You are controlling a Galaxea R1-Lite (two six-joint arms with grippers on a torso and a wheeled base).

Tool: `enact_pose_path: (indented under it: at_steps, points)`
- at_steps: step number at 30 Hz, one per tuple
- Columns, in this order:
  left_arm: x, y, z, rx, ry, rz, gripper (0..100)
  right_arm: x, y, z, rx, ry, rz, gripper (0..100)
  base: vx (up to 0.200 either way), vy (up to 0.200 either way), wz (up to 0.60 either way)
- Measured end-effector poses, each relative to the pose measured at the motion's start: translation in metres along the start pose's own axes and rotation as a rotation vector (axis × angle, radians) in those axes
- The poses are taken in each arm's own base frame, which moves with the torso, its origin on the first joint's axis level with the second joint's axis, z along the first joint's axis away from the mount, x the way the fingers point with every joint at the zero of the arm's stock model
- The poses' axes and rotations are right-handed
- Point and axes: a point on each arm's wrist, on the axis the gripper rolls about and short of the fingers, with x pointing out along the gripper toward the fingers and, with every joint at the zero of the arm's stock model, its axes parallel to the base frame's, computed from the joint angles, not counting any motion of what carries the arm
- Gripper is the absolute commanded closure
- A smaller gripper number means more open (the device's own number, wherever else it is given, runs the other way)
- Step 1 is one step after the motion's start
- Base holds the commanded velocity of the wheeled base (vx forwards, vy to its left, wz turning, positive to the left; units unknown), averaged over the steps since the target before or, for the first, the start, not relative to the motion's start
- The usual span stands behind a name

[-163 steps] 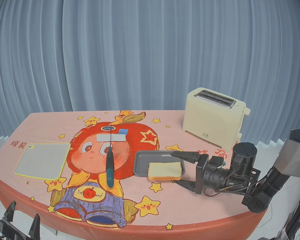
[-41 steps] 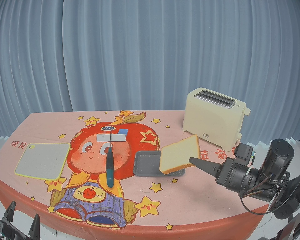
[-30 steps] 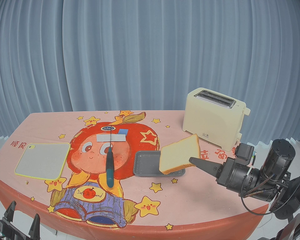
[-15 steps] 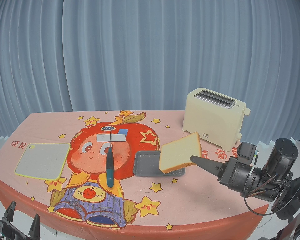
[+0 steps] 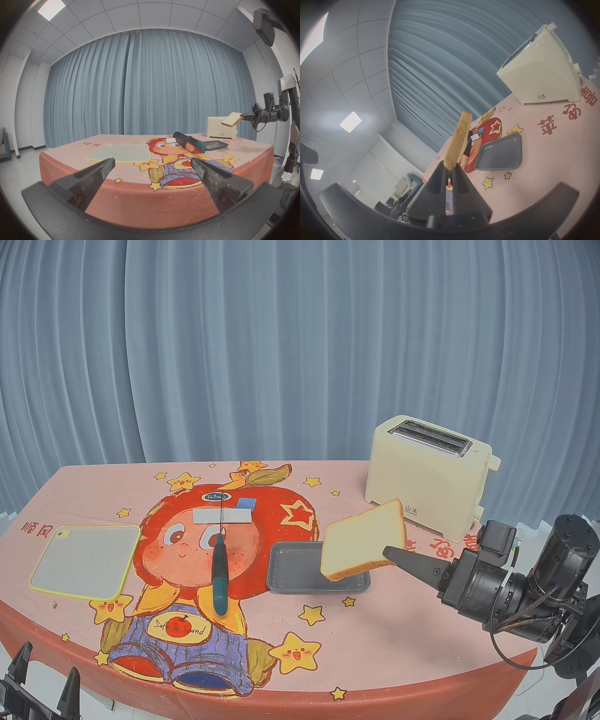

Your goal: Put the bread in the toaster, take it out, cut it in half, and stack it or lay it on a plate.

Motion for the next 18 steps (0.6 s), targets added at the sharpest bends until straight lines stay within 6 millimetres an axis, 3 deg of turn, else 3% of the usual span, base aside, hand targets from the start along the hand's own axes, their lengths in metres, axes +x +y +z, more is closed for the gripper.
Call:
enact_pose_path:
  at_steps: [18]
  points:
    - [0.0000, 0.0000, 0.0000, 0.000, 0.000, 0.000, 0, -0.0048, 0.0009, 0.0005, -0.221, -0.029, -0.024, 100, 0.000, 0.000, 0.00]
